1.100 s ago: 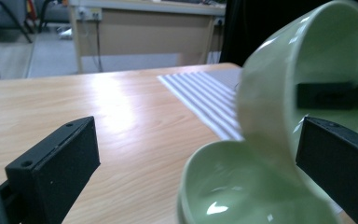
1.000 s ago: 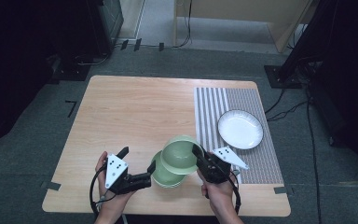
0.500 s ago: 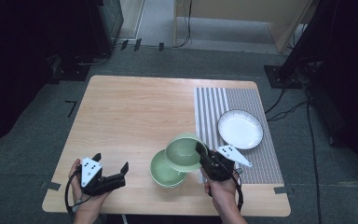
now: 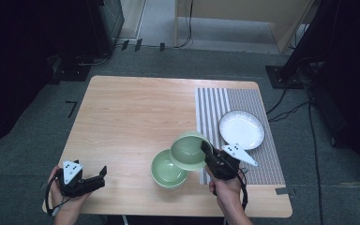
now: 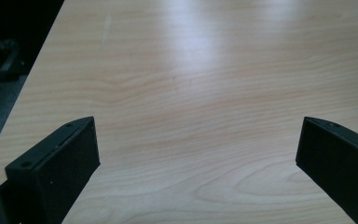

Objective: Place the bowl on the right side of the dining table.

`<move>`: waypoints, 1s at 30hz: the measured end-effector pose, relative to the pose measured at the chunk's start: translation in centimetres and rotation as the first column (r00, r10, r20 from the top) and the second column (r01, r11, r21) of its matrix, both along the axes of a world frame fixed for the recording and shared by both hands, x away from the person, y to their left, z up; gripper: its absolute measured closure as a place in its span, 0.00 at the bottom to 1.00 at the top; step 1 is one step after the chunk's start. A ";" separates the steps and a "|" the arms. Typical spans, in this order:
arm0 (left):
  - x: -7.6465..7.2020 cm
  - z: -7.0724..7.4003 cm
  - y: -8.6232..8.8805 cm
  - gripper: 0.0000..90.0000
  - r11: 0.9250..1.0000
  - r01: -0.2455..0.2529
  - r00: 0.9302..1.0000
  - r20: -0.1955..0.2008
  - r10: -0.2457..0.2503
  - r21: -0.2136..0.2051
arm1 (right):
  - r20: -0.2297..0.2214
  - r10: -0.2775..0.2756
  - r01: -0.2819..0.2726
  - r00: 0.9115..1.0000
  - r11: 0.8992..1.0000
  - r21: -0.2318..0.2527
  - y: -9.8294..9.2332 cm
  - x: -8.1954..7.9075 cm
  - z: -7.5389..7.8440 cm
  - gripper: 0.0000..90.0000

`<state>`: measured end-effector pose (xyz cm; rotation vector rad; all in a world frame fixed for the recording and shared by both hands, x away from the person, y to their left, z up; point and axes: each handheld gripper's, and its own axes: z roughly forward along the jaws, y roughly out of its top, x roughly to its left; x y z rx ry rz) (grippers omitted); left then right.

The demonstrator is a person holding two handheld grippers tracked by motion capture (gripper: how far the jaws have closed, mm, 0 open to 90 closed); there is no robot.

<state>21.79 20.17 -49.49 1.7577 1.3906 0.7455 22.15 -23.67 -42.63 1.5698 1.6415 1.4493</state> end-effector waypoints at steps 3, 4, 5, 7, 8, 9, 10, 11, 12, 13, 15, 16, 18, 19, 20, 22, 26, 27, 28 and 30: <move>0.5 -0.7 0.7 0.00 1.000 -0.008 0.999 -0.038 0.009 0.019 | 0.002 -0.005 0.005 1.000 1.000 -0.002 -0.2 0.1 0.0 0.93; 0.6 -1.0 0.9 0.00 1.000 -0.013 0.998 -0.057 0.015 0.026 | -0.001 -0.008 0.008 1.000 1.000 0.001 -0.3 0.1 0.1 0.93; 0.7 -1.1 1.0 0.00 0.999 -0.017 0.998 -0.066 0.019 0.030 | 0.000 -0.011 0.011 1.000 1.000 0.003 -0.4 0.2 0.1 0.93; 1.1 -1.7 1.5 0.00 0.999 -0.031 0.995 -0.092 0.035 0.045 | -0.002 -0.021 0.021 1.000 1.000 0.002 -0.7 0.2 0.1 0.93; 1.1 -1.7 1.5 0.00 0.999 -0.031 0.995 -0.092 0.035 0.045 | -0.002 -0.021 0.021 1.000 1.000 0.002 -0.7 0.2 0.1 0.93; 1.3 -2.0 1.8 0.00 0.998 -0.033 0.994 -0.107 0.038 0.046 | -0.002 -0.024 0.024 1.000 1.000 0.003 -0.9 0.3 0.1 0.93; 1.3 -2.0 1.8 0.00 0.998 -0.033 0.994 -0.107 0.038 0.046 | -0.002 -0.024 0.024 1.000 1.000 0.003 -0.9 0.3 0.1 0.93; 1.4 -2.1 1.9 0.00 0.998 -0.035 0.992 -0.116 0.040 0.045 | -0.002 -0.030 0.030 1.000 1.000 0.004 -1.1 0.3 0.1 0.93; 1.5 -2.2 2.1 0.00 0.998 -0.037 0.989 -0.138 0.043 0.044 | -0.002 -0.030 0.030 1.000 1.000 0.004 -1.1 0.3 0.1 0.93; 1.7 -2.2 2.3 0.00 0.999 -0.040 0.988 -0.151 0.044 0.035 | 0.002 -0.034 0.034 0.999 0.999 0.004 -1.3 0.4 0.2 0.93; 1.8 -2.2 2.4 0.00 0.999 -0.041 0.987 -0.151 0.046 0.034 | 0.003 -0.038 0.038 0.999 0.999 0.007 -1.4 0.4 0.2 0.93; 1.9 -2.2 2.5 0.00 0.999 -0.042 0.986 -0.160 0.047 0.033 | 0.004 -0.044 0.044 0.999 0.999 0.009 -1.6 0.5 0.2 0.93; 2.0 -2.3 2.7 0.00 0.998 -0.048 0.982 -0.181 0.053 0.030 | 0.002 -0.052 0.052 0.999 0.999 0.010 -1.8 0.5 0.3 0.93; 2.1 -2.3 2.7 0.00 0.998 -0.050 0.981 -0.188 0.055 0.033 | 0.003 -0.059 0.059 0.998 0.998 0.010 -2.1 0.6 0.4 0.93; 2.1 -2.4 2.8 0.00 0.998 -0.050 0.979 -0.194 0.056 0.035 | 0.003 -0.059 0.059 0.998 0.998 0.010 -2.1 0.6 0.4 0.93; 2.2 -2.4 2.7 0.00 0.998 -0.052 0.978 -0.201 0.059 0.040 | 0.006 -0.068 0.068 0.998 0.998 0.012 -2.4 0.7 0.5 0.93; 2.3 -2.4 2.6 0.00 0.997 -0.052 0.977 -0.203 0.062 0.057 | 0.003 -0.089 0.089 0.996 0.996 0.022 -3.2 0.8 0.6 0.93; 2.4 -2.4 2.6 0.00 0.997 -0.051 0.977 -0.205 0.062 0.062 | 0.004 -0.098 0.098 0.995 0.995 0.024 -3.6 0.9 0.7 0.93; 2.4 -2.4 2.6 0.00 0.997 -0.051 0.977 -0.205 0.062 0.062 | 0.004 -0.098 0.098 0.995 0.995 0.024 -3.6 0.9 0.7 0.93; 2.5 -2.4 2.7 0.00 0.997 -0.052 0.977 -0.205 0.064 0.064 | 0.007 -0.107 0.107 0.994 0.994 0.026 -4.0 1.0 0.7 0.93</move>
